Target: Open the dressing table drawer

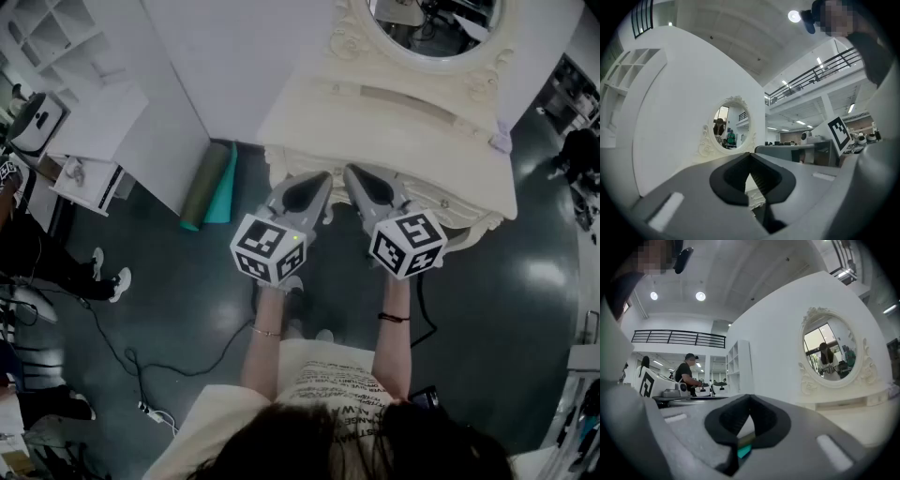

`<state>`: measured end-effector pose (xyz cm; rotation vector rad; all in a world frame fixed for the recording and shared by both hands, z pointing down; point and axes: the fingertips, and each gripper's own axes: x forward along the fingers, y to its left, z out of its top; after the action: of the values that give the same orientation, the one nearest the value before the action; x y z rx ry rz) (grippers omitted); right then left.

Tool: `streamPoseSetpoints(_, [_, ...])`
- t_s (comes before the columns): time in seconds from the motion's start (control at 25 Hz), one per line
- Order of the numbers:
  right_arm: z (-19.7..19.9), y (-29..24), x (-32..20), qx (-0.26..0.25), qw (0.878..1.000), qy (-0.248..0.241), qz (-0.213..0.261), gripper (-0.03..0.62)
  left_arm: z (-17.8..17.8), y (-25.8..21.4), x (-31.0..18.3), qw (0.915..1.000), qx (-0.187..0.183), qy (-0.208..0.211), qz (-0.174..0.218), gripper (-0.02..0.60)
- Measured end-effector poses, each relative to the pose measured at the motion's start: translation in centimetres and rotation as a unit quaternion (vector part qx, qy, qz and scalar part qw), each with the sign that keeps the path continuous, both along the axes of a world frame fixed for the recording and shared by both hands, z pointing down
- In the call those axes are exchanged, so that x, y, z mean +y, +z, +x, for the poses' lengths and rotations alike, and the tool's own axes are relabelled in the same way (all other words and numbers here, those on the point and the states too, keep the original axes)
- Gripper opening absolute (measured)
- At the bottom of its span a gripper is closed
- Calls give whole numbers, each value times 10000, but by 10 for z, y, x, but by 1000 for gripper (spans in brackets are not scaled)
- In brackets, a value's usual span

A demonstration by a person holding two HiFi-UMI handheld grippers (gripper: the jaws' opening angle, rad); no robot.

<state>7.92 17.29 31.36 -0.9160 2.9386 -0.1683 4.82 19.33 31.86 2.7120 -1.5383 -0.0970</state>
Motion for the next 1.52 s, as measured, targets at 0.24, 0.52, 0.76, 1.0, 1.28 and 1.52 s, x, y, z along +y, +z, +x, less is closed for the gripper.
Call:
streamPoseSetpoints(0.24, [2,3,-1,-7,10000,5,-27,2,2,3,-1,10000,19,-3,-18,-6])
streamPoseSetpoints(0.52, [3,4,-2,-40,10000,-18,-43,2,4,4,-2,10000,38,-25,-40,-6])
streamPoseSetpoints(0.76, [-1,6,-9,-91,9999,-55,-108,2,0,5,-10,9999,13,-41,-152,-6])
streamPoseSetpoints(1.0, [-16,10,-31,-79,9998,-37,-184,2,-10,5,-32,9998,-1,29,-202,-6])
streamPoseSetpoints(1.28, [-26,16,-68,-8,9995,30,-314,2,-21,9,-69,9995,105,96,-269,-6])
streamPoseSetpoints(1.52, [-36,18,-89,39,9992,70,-386,2,-30,10,-89,9993,139,137,-313,-6])
